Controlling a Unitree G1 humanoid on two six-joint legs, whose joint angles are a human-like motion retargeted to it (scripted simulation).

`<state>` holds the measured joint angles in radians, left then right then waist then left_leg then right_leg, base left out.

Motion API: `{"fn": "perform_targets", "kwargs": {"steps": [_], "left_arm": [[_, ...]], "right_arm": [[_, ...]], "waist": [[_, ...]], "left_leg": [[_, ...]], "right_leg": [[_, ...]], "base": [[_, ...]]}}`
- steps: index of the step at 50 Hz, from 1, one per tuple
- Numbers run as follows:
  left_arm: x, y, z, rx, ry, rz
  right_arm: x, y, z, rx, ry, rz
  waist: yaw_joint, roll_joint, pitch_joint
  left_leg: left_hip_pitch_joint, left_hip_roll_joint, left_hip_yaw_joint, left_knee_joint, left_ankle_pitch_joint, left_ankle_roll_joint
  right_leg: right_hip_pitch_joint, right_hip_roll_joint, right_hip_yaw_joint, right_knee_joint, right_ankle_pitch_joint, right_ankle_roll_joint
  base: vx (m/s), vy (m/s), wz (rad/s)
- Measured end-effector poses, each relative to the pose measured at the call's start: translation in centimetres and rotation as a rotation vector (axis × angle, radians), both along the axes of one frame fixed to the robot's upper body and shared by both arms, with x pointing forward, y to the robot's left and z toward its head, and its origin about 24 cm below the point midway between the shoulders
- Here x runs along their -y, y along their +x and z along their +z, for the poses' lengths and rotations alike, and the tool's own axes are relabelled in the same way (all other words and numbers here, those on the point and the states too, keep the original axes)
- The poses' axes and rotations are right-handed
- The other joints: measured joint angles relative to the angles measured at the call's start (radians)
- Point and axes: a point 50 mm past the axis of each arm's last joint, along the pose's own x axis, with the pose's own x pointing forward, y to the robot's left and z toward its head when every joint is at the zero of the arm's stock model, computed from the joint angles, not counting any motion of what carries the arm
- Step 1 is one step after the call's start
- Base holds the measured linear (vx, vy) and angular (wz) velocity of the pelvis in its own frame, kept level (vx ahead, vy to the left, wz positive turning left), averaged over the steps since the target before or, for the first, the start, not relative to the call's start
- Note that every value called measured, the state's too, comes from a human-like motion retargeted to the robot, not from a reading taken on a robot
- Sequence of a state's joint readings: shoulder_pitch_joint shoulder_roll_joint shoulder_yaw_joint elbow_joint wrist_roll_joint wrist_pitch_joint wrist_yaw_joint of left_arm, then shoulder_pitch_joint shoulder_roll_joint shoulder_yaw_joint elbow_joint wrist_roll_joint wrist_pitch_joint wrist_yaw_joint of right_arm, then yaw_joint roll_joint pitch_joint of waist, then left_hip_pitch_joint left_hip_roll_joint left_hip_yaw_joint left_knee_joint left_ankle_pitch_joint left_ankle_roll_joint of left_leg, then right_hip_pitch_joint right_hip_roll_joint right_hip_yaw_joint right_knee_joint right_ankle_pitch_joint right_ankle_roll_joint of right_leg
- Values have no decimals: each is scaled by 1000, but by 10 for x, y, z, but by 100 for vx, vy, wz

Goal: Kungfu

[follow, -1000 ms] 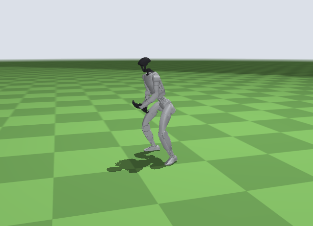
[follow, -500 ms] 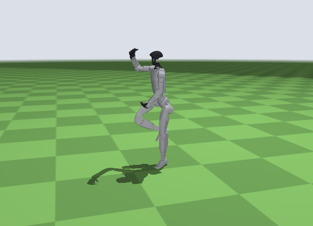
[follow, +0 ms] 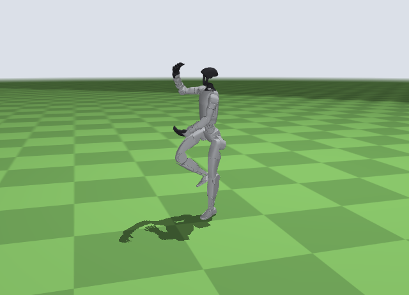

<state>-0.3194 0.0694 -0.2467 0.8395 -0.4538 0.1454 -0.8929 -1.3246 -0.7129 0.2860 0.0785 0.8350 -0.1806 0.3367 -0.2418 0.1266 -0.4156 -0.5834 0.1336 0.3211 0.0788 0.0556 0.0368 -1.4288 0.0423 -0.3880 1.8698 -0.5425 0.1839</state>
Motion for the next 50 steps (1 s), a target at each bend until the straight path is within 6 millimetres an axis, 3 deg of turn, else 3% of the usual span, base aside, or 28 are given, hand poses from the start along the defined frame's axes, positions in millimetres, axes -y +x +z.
{"fn": "perform_targets", "kwargs": {"steps": [3, 6, 10, 12, 15, 16, 18, 20, 22, 23, 24, 26, 28, 30, 32, 33, 35, 38, 40, 41, 42, 43, 45, 46, 47, 48, 50], "left_arm": [[11, 18, 19, 70, -75, 50], [25, 33, 42, 145, -162, 69], [50, 48, 79, 277, -325, -4], [65, 48, 94, 318, -409, -96], [85, 36, 98, 318, -501, -220], [89, 29, 93, 297, -523, -242], [97, 12, 80, 262, -567, -286], [99, -10, 56, 144, -561, -325], [107, -26, 36, -36, -589, -203], [116, -30, 33, -106, -614, -138], [118, -29, 33, -142, -625, -99], [115, -22, 38, -144, -617, -81], [112, -12, 46, -78, -562, -97], [104, 3, 57, 32, -475, -103], [93, 20, 67, 140, -358, -111], [85, 27, 67, 173, -288, -107], [62, 42, 67, 253, -103, -90], [11, 61, 64, 418, 206, 21], [-34, 68, 64, 512, 397, 104], [-58, 70, 64, 550, 493, 136], [-82, 71, 66, 587, 597, 171], [-105, 72, 69, 624, 713, 213], [-154, 75, 78, 660, 932, 389], [-174, 78, 87, 671, 992, 526], [-188, 79, 93, 676, 1033, 658], [-192, 80, 94, 672, 1041, 776], [-217, 61, 81, 569, 1068, 1009]], "right_arm": [[-39, 17, -45, -196, 29, 197], [-90, 25, -103, -462, 39, 455], [-149, 17, -189, -822, 47, 862], [-165, 10, -232, -1007, 125, 1026], [-174, -6, -297, -1279, 311, 1162], [-170, -9, -313, -1367, 341, 1174], [-168, -20, -343, -1571, 384, 1192], [-159, -19, -355, -1606, 473, 1187], [-152, -20, -362, -1620, 375, 1161], [-149, -20, -366, -1619, 302, 1121], [-145, -17, -366, -1601, 266, 1064], [-137, -7, -354, -1517, 246, 965], [-133, 3, -325, -1396, 235, 949], [-124, 10, -280, -1245, 240, 974], [-105, 19, -225, -1048, 291, 952], [-92, 23, -200, -954, 326, 926], [-64, 21, -141, -746, 397, 854], [-18, -3, -65, -384, 456, 680], [6, -20, -33, -155, 452, 523], [16, -26, -21, -69, 455, 433], [25, -32, -9, 16, 466, 341], [34, -39, 2, 97, 491, 244], [48, -56, 22, 243, 553, 90], [54, -67, 33, 312, 583, 44], [62, -79, 43, 378, 608, -5], [72, -90, 51, 433, 617, -62], [81, -94, 50, 438, 638, -128]], "waist": [[-4, -1, 19], [-4, -21, 74], [26, -87, 190], [45, -103, 240], [71, -112, 294], [79, -119, 309], [130, -148, 334], [120, -73, 374], [156, -68, 382], [162, -97, 371], [166, -82, 371], [174, -35, 374], [181, -35, 365], [194, -37, 369], [168, 1, 363], [138, 19, 343], [69, 14, 295], [78, -6, 262], [142, -46, 268], [177, -89, 284], [201, -137, 299], [203, -196, 310], [160, -255, 332], [126, -274, 309], [120, -297, 304], [169, -325, 335], [159, -333, 287]], "left_leg": [[-33, 8, 36, 35, -15, -15], [-107, 35, 71, 157, -47, -40], [-246, 65, 118, 413, -142, -72], [-329, 70, 114, 540, -224, -58], [-465, 76, 85, 749, -350, -30], [-500, 84, 85, 815, -381, -32], [-557, 115, 112, 928, -443, -38], [-642, 108, 13, 1013, -468, -41], [-678, 137, 1, 1056, -470, -55], [-675, 128, 37, 1054, -476, -53], [-677, 121, 23, 1043, -466, -57], [-674, 104, -23, 1005, -416, -82], [-642, 95, 27, 950, -313, -126], [-609, 61, 65, 909, -97, -248], [-654, 15, 262, 944, 143, -299], [-655, 63, 422, 1011, 271, -299], [-650, 135, 576, 1213, 291, -299], [-790, 284, 370, 1554, 200, -299], [-847, 486, 198, 1527, 199, -299], [-830, 567, 175, 1345, 227, -256], [-812, 590, 130, 1118, 270, -220], [-793, 498, 43, 799, 341, -196], [-754, 428, -141, 246, 399, -63], [-776, 420, -116, 143, 328, 35], [-765, 417, -67, 68, 288, 91], [-688, 422, 32, 49, 311, 62], [-751, 514, -24, 400, 299, 56]], "right_leg": [[48, -13, 35, -95, 22, -23], [110, 5, 113, -254, 66, -25], [190, 18, 260, -533, 129, -58], [213, 23, 310, -690, 156, -80], [259, 6, 369, -957, 206, -126], [291, -2, 392, -1056, 179, -158], [266, 1, 356, -1003, 123, -224], [138, 113, 347, -855, 82, -193], [145, 78, 271, -861, 68, -250], [166, 95, 328, -885, 55, -241], [160, 98, 321, -885, 57, -241], [159, 84, 277, -905, 81, -253], [207, 64, 293, -977, 104, -262], [268, 50, 319, -1046, 126, -269], [242, -80, 322, -1039, 155, -209], [240, -143, 297, -1042, 171, -197], [265, -248, 282, -1066, 171, -205], [407, -239, 273, -1151, 151, -242], [534, -162, 279, -1215, 153, -297], [580, -143, 320, -1223, 153, -308], [618, -143, 362, -1233, 157, -314], [637, -182, 405, -1248, 171, -309], [682, -264, 373, -1285, 192, -322], [651, -315, 344, -1306, 204, -325], [633, -351, 334, -1315, 209, -324], [642, -359, 362, -1299, 198, -316], [638, -335, 377, -1277, 178, -323]], "base": [[-17, 9, -56], [-26, 12, -43], [-37, 9, -33], [-45, 7, 20], [-17, 2, 38], [-6, 0, 9], [-14, -4, -48], [-9, -15, 47], [-3, -7, 0], [-1, -12, 26], [1, -18, 74], [5, -18, 99], [4, -16, 108], [-15, 7, 134], [-64, 82, 269], [-69, 56, 369], [-27, -18, 370], [56, -81, 95], [61, -96, -136], [42, -76, -152], [19, -47, -88], [5, -36, 0], [-16, -31, 116], [-38, -22, 150], [-35, -6, 47], [3, 0, -55], [55, -5, -88]]}}
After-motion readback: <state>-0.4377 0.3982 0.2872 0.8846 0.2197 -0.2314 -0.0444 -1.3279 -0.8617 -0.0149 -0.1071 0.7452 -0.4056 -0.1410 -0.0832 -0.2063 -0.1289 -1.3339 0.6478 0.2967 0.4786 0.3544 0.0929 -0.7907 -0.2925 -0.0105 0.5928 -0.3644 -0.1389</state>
